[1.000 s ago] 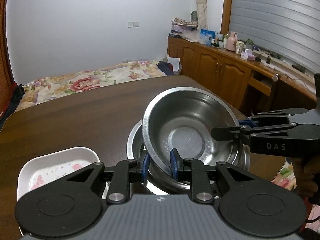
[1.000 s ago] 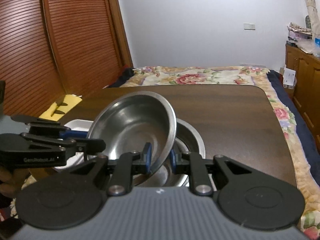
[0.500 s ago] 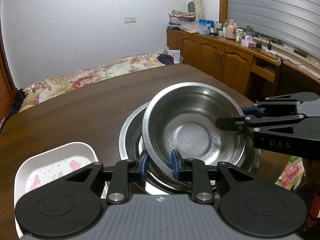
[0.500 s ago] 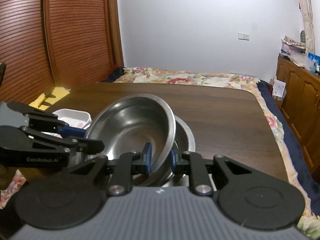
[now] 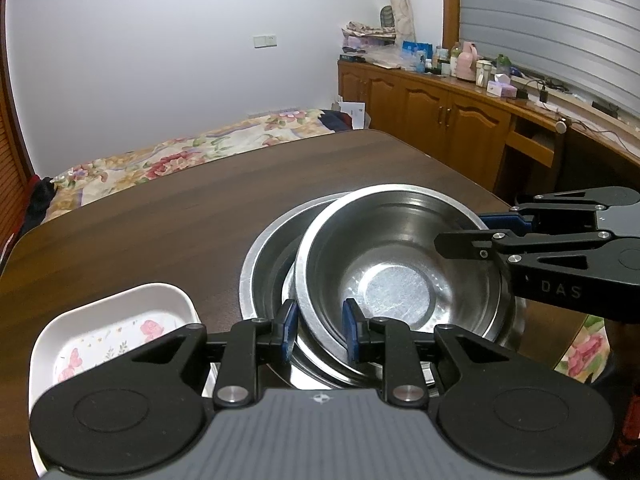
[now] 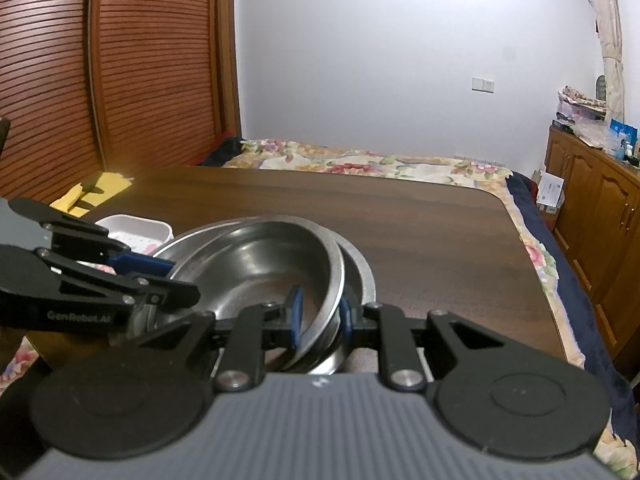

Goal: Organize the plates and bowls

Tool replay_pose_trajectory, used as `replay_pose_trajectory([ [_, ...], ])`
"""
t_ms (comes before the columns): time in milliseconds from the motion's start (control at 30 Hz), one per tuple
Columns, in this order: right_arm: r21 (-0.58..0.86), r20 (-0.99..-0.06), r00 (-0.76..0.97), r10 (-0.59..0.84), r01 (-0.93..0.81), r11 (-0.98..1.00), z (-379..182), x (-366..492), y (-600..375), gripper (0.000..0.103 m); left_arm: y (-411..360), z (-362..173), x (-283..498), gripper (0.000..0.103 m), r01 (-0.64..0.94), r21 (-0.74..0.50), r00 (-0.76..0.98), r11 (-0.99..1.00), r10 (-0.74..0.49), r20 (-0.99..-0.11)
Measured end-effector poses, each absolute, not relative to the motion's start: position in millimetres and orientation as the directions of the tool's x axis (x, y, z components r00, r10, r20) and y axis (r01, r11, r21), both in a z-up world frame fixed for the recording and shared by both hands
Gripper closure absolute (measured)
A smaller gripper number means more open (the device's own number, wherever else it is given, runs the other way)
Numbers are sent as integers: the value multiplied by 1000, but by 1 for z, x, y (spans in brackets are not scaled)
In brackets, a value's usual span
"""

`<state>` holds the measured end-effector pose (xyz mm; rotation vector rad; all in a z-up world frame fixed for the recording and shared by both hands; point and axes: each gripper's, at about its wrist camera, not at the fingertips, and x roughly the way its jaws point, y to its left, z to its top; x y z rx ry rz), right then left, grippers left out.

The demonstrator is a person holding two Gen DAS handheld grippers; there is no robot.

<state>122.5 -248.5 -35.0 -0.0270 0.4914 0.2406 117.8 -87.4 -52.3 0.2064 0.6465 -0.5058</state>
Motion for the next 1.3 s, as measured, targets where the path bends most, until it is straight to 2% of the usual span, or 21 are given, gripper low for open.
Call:
replay_pose_trajectory([
  [733, 24, -409, 888, 210, -219, 975, -30, 123, -251, 80, -82, -43, 111, 77, 504, -4, 695, 863, -409, -592],
  [800, 32, -403, 890, 211, -217, 976, -31, 120, -253, 78, -81, -41, 109, 77, 503, -7, 702, 864, -413, -580],
  [833, 36, -401, 891, 210, -214, 976, -31, 118, -254, 73, -79, -40, 107, 76, 504, -9, 705, 864, -417, -574],
  [900, 46, -396, 894, 208, -207, 977, -31, 116, -256, 70, -79, -37, 105, 73, 502, -10, 714, 865, -421, -560],
  [1000, 62, -389, 899, 202, -193, 979, -31, 114, -259, 66, -77, -34, 101, 60, 494, -15, 732, 869, -426, -531],
  [1067, 82, -381, 903, 198, -180, 980, -31, 113, -261, 55, -76, -35, 100, 49, 484, -15, 749, 875, -423, -510],
  [1167, 100, -372, 909, 188, -162, 982, -34, 113, -264, 46, -76, -40, 99, 38, 457, -5, 777, 889, -402, -485],
  [1300, 119, -378, 910, 170, -134, 984, -42, 116, -267, 43, -74, -50, 102, 31, 430, -17, 793, 903, -387, -470],
])
